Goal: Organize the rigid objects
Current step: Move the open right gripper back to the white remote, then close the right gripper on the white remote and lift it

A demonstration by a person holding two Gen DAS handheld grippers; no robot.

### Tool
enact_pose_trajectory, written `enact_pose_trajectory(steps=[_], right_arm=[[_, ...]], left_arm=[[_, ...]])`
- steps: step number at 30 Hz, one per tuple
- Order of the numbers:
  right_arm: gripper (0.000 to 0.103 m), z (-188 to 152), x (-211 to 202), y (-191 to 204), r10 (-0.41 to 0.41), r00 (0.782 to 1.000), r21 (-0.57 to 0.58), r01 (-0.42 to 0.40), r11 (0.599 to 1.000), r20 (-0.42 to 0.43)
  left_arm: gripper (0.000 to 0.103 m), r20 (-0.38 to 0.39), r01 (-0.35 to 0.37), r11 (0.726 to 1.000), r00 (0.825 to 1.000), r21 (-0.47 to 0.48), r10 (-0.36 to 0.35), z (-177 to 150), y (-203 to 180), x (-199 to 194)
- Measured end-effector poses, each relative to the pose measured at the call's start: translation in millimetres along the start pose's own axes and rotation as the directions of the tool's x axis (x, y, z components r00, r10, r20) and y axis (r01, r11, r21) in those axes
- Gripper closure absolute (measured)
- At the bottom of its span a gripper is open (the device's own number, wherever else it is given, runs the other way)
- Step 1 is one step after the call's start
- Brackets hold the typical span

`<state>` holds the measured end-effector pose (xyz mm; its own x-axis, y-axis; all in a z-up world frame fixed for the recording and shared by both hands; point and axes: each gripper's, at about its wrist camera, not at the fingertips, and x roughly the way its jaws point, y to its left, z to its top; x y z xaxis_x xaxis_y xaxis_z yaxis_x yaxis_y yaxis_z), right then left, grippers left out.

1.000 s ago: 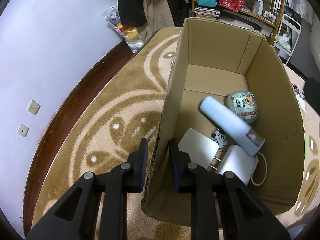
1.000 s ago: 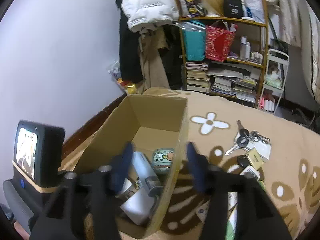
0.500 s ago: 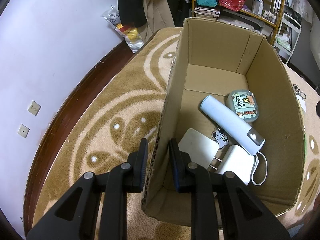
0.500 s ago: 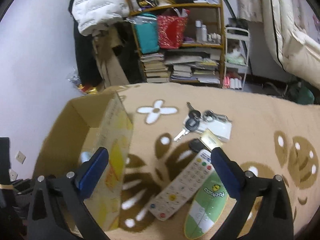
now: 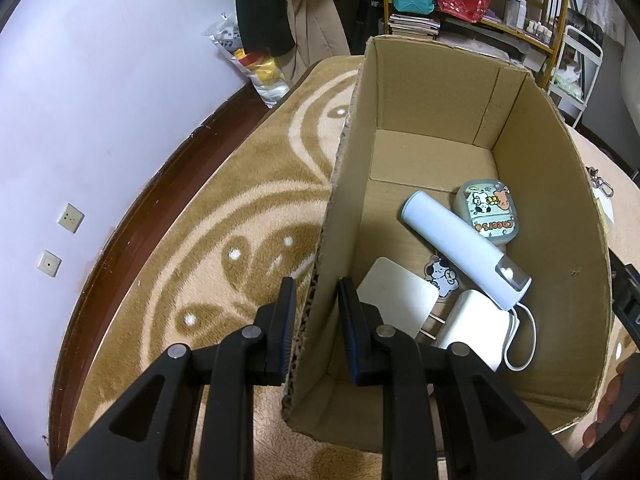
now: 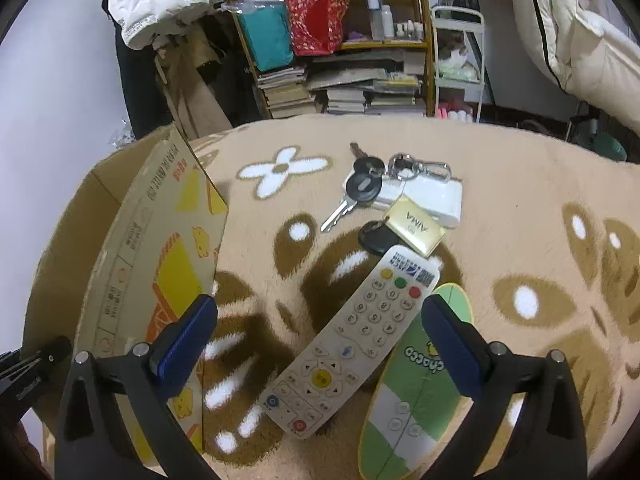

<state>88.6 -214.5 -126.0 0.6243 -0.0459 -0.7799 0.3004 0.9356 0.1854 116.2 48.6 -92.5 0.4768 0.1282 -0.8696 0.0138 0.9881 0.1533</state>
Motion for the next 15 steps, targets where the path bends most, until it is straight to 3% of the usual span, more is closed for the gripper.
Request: enact_pose_trajectory(steps=[6,10,15], right_arm=[[0.0,-10,19,-4,-0.005,0.998,0.042,0.007,0.999,-0.065],[0.0,-13,27,-9,0.036,0.995,0.108,-0.025,0.994,-0.096],[0.0,-14,31,-5,0.009,0.995,0.08,-0.001,0.997,-0.098]], left_arm=[[0.082,-0.001,-0.006,1.0,1.0,0.0,0.006,1,-1,0],[0.082,-0.003,-0.006,1.0,1.0,0.0,0.006,1,-2,0],[0.082,-0.003,-0.007,1.0,1.0,0.0,0.007,0,-2,0]])
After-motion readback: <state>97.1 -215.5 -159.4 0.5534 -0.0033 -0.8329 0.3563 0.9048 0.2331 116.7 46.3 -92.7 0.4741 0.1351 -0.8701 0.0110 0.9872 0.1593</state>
